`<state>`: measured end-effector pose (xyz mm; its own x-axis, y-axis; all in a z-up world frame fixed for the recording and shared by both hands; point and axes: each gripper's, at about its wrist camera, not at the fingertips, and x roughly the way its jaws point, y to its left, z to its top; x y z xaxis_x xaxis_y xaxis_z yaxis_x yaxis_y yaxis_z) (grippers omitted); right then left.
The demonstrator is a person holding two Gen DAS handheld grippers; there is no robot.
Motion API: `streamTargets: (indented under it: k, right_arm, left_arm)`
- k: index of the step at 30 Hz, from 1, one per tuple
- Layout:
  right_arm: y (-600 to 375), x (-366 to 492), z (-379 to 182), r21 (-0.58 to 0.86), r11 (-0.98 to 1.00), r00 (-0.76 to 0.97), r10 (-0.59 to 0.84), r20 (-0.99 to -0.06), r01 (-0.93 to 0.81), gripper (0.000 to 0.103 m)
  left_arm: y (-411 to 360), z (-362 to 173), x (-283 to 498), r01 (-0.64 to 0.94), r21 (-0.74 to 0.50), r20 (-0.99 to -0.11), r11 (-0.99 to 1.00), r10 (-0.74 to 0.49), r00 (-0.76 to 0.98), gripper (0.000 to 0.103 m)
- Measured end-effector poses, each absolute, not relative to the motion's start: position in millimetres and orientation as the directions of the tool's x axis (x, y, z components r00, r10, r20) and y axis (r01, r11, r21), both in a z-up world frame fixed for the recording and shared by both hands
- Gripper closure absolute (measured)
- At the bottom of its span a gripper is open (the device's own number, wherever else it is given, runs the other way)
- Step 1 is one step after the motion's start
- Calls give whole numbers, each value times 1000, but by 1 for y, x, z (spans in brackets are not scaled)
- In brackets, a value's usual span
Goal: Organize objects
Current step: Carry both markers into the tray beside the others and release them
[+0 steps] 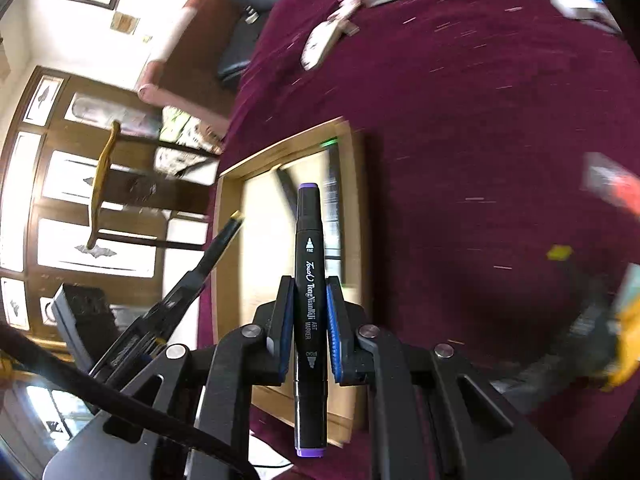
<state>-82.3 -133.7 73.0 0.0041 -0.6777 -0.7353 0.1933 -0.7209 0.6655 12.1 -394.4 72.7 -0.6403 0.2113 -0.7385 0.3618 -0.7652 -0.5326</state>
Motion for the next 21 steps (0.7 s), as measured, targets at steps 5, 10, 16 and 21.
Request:
streamTargets:
  k: [5,10,16,21]
  right_arm:
    - [-181,-89,50,680,-716,54,-681,-730,159,90]
    - [-212,-99,34,673,-726,73,-670,-738,139,90]
    - [-229,-105,21,622,-769,63,-620,-782,147,90]
    - [-227,-109,13,568,-810,26,-571,-821,146,90]
  left_arm:
    - [-412,53,-9,385,-523,-754,-760,203,-624,91]
    - [-421,37,-21,393,-521,-768,-757,216,-603,91]
    - [-425,21,-29,409,-536,-776,-739,239,-584,91]
    - [-419,11,-39,404,-539,-782,-739,261,-566,91]
